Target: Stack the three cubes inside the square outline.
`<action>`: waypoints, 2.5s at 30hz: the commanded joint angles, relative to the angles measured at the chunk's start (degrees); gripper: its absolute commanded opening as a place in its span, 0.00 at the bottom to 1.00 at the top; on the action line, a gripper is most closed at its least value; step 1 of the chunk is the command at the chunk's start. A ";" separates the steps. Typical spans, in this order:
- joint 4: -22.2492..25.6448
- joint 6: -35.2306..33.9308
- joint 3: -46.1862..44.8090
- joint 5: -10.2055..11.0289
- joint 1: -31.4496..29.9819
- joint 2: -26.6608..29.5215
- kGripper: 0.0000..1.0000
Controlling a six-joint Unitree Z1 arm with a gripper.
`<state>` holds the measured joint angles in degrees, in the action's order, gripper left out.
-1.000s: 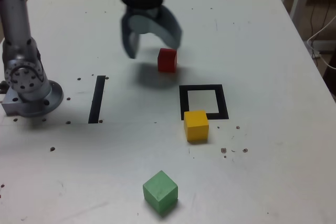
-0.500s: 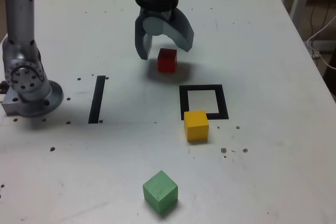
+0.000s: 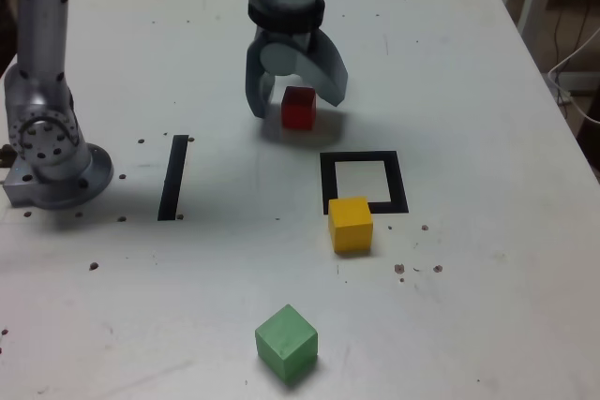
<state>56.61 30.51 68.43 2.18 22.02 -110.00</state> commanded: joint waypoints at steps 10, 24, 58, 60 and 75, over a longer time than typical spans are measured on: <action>-2.77 -0.89 0.90 1.60 -1.10 -0.97 0.30; -1.73 -0.89 0.58 1.35 -1.40 -0.96 0.25; 3.34 -18.25 8.21 -4.22 -15.74 -0.81 0.25; 3.43 -19.07 8.44 -4.35 -16.12 -1.25 0.25; 3.75 -26.18 11.71 -3.87 -20.62 -5.22 0.25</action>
<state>59.97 4.63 79.75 -1.81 1.66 -114.82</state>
